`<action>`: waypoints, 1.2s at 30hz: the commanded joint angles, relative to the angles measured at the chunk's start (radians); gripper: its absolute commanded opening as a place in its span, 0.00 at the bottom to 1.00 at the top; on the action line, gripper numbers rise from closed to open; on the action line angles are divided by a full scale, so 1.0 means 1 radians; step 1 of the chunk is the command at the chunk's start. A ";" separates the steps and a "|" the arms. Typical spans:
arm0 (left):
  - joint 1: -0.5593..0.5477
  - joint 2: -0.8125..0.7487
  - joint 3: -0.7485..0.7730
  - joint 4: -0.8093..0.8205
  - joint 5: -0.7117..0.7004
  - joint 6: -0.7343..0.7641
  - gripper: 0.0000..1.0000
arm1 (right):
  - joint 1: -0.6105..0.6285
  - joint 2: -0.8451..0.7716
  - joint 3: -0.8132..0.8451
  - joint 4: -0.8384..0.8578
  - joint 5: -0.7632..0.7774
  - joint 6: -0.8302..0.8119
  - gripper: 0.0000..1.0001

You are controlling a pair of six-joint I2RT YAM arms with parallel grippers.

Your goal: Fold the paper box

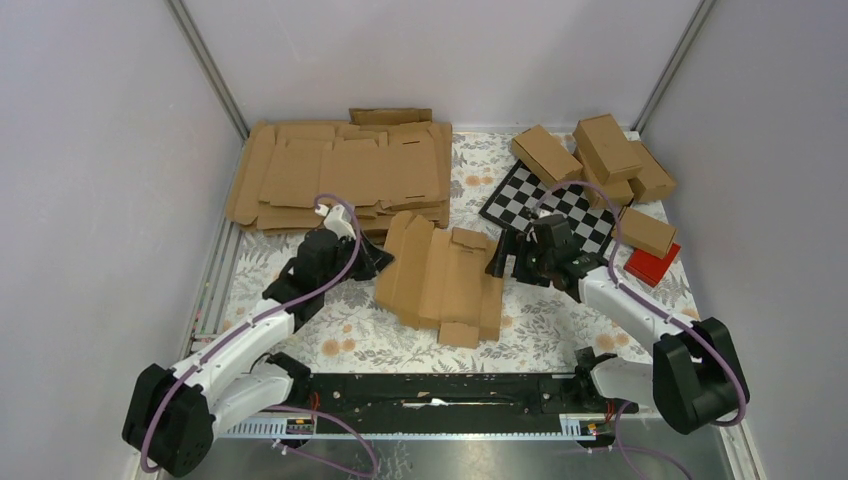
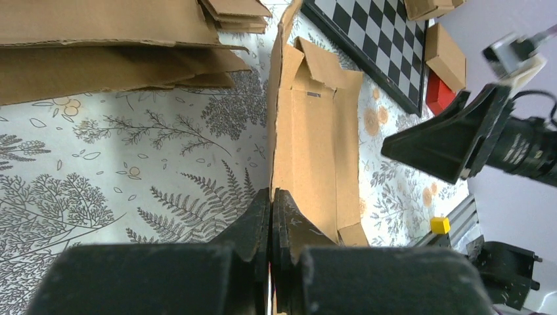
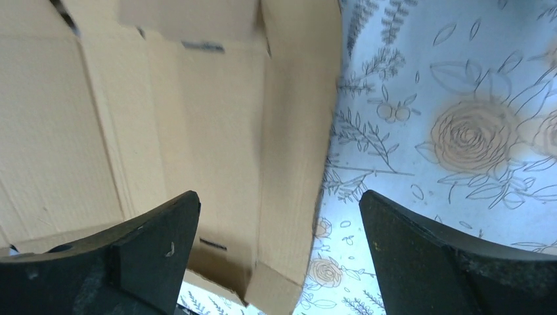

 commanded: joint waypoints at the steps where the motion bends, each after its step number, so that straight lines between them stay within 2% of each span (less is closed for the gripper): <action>1: -0.002 -0.024 -0.032 0.130 -0.076 -0.019 0.00 | -0.006 0.034 -0.053 0.077 -0.065 -0.004 1.00; 10: -0.005 0.053 -0.062 0.166 -0.079 -0.008 0.00 | -0.010 0.143 -0.105 0.154 -0.119 0.051 1.00; 14: -0.011 0.089 -0.062 0.168 -0.092 0.003 0.00 | -0.033 0.191 -0.114 0.238 -0.228 0.085 0.99; 17: -0.015 0.113 -0.060 0.169 -0.092 0.007 0.00 | -0.042 0.226 -0.109 0.268 -0.285 0.108 0.87; 18: -0.017 0.117 -0.061 0.170 -0.093 0.007 0.00 | -0.043 0.232 -0.108 0.276 -0.304 0.114 0.77; 20: -0.019 0.122 -0.066 0.180 -0.088 0.003 0.00 | -0.045 0.230 -0.112 0.296 -0.325 0.121 0.48; 24: -0.018 0.147 -0.081 0.260 -0.012 -0.049 0.00 | -0.044 0.188 -0.121 0.309 -0.291 0.116 0.01; 25: -0.015 0.163 -0.078 0.268 0.000 -0.062 0.00 | -0.045 0.176 -0.120 0.308 -0.284 0.101 0.00; 26: -0.012 0.182 -0.071 0.261 0.006 -0.073 0.06 | -0.045 0.166 -0.116 0.300 -0.272 0.085 0.00; 27: -0.007 0.204 -0.060 0.246 0.006 -0.077 0.15 | -0.044 0.158 -0.110 0.284 -0.264 0.065 0.00; 29: 0.006 0.270 -0.037 0.224 0.022 -0.076 0.41 | -0.045 0.146 -0.102 0.252 -0.249 0.026 0.00; 30: 0.015 0.295 -0.026 0.219 0.041 -0.076 0.48 | -0.045 0.140 -0.101 0.242 -0.244 0.010 0.00; 33: 0.038 0.362 -0.022 0.256 0.116 -0.080 0.52 | -0.044 0.131 -0.106 0.231 -0.239 -0.021 0.00; 35: 0.048 0.397 -0.020 0.298 0.175 -0.085 0.47 | -0.043 0.127 -0.110 0.230 -0.236 -0.033 0.00; 36: 0.049 0.412 -0.017 0.327 0.224 -0.083 0.41 | -0.044 0.124 -0.111 0.230 -0.235 -0.035 0.00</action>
